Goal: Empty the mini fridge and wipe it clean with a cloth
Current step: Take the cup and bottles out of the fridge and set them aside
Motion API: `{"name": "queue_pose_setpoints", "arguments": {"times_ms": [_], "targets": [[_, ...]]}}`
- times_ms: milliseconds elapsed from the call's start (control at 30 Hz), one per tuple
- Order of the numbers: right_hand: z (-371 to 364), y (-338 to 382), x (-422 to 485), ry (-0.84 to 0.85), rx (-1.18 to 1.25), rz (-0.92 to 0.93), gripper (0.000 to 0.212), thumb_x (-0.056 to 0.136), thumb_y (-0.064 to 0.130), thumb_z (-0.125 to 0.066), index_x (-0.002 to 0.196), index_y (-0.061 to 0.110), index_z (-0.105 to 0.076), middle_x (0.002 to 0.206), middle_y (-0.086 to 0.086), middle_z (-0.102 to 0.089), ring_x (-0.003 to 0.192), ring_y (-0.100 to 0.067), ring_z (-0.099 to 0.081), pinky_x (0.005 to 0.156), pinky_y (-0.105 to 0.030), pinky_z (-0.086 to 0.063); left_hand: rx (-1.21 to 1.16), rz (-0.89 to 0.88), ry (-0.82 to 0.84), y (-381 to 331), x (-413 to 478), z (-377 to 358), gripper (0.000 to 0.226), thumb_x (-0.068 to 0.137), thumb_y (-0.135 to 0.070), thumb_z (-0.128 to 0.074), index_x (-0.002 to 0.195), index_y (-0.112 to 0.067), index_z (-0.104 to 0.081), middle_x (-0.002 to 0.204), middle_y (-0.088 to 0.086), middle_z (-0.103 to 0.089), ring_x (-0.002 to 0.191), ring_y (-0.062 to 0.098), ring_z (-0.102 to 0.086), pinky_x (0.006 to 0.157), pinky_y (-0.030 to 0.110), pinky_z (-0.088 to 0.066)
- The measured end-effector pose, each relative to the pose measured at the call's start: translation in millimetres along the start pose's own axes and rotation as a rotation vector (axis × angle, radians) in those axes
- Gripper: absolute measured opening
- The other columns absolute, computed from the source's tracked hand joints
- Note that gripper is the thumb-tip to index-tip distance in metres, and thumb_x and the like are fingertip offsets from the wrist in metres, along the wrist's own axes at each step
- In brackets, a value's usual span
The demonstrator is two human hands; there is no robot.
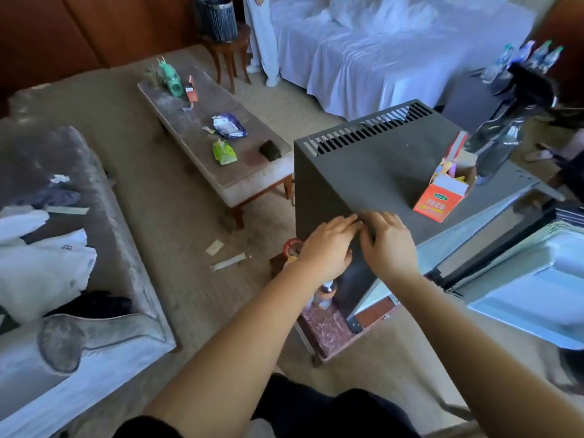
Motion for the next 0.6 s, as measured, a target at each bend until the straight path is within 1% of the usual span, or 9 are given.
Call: {"name": "queue_pose_setpoints", "arguments": {"times_ms": [67, 133, 233, 333, 400, 467, 533, 600], "targets": [[-25, 20, 28, 0.058, -0.008, -0.080, 0.031, 0.090, 0.013, -0.056, 0.119, 0.009, -0.064, 0.117, -0.012, -0.065, 0.113, -0.033, -0.055, 0.090, -0.040, -0.046, -0.009, 0.078, 0.013, 43, 5, 20, 0.061, 0.092, -0.014, -0.057, 0.148, -0.012, -0.035, 0.159, 0.003, -0.027, 0.145, 0.022, -0.024, 0.118, 0.037, -0.024], [-50, 32, 52, 0.092, -0.057, -0.136, 0.037, 0.092, 0.019, -0.056, 0.126, 0.007, -0.059, 0.126, -0.013, -0.061, 0.121, -0.032, -0.050, 0.094, -0.040, -0.044, -0.031, 0.120, 0.012, 87, 8, 45, 0.058, 0.093, -0.016, -0.057, 0.147, -0.014, -0.038, 0.157, 0.002, -0.030, 0.143, 0.020, -0.029, 0.115, 0.033, -0.026], [-78, 52, 77, 0.075, -0.090, -0.175, 0.044, 0.091, 0.020, -0.059, 0.131, 0.002, -0.055, 0.132, -0.016, -0.057, 0.127, -0.034, -0.048, 0.100, -0.041, -0.043, -0.082, 0.204, 0.002, 156, 11, 82, 0.051, 0.094, -0.019, -0.057, 0.143, -0.016, -0.044, 0.148, 0.003, -0.044, 0.135, 0.021, -0.042, 0.109, 0.037, -0.038], [-104, 63, 98, 0.029, -0.134, -0.173, 0.051, 0.086, 0.017, -0.066, 0.131, -0.003, -0.053, 0.133, -0.021, -0.055, 0.130, -0.037, -0.046, 0.105, -0.048, -0.040, -0.103, 0.321, 0.057, 229, 12, 111, 0.039, 0.097, -0.024, -0.055, 0.135, -0.019, -0.053, 0.130, 0.001, -0.060, 0.119, 0.019, -0.056, 0.097, 0.034, -0.046], [-121, 74, 120, 0.009, -0.131, -0.138, 0.050, 0.084, 0.014, -0.069, 0.129, -0.004, -0.055, 0.131, -0.023, -0.056, 0.129, -0.039, -0.046, 0.106, -0.050, -0.038, -0.110, 0.377, 0.065, 272, 14, 133, 0.027, 0.097, -0.025, -0.054, 0.122, -0.018, -0.062, 0.110, 0.001, -0.069, 0.102, 0.020, -0.063, 0.087, 0.034, -0.050], [-140, 92, 147, 0.008, -0.074, -0.081, 0.044, 0.083, 0.011, -0.068, 0.124, -0.002, -0.059, 0.126, -0.020, -0.060, 0.125, -0.038, -0.051, 0.104, -0.049, -0.042, -0.085, 0.421, 0.030, 312, 19, 153, 0.020, 0.097, -0.025, -0.054, 0.108, -0.014, -0.067, 0.093, 0.006, -0.071, 0.088, 0.023, -0.065, 0.076, 0.034, -0.050], [-163, 114, 175, 0.048, -0.029, -0.046, 0.034, 0.087, 0.013, -0.064, 0.119, 0.003, -0.062, 0.121, -0.014, -0.064, 0.116, -0.034, -0.056, 0.095, -0.045, -0.048, -0.056, 0.447, 0.019, 348, 28, 165, 0.023, 0.097, -0.028, -0.053, 0.091, -0.010, -0.066, 0.079, 0.011, -0.067, 0.078, 0.028, -0.062, 0.067, 0.037, -0.045], [-196, 130, 209, 0.147, 0.014, -0.075, 0.030, 0.093, 0.021, -0.056, 0.121, 0.011, -0.061, 0.119, -0.008, -0.063, 0.107, -0.028, -0.059, 0.084, -0.041, -0.053, -0.045, 0.481, 0.032, 387, 46, 171, 0.032, 0.097, -0.029, -0.052, 0.071, -0.011, -0.057, 0.067, 0.011, -0.060, 0.069, 0.032, -0.058, 0.059, 0.039, -0.040]]}}
Point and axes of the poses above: each hand's wrist, its own x-axis towards the middle knuckle, its own z-axis out of the back of the hand, y = z × x, the point moved 9 cm from there along x, towards the middle knuckle
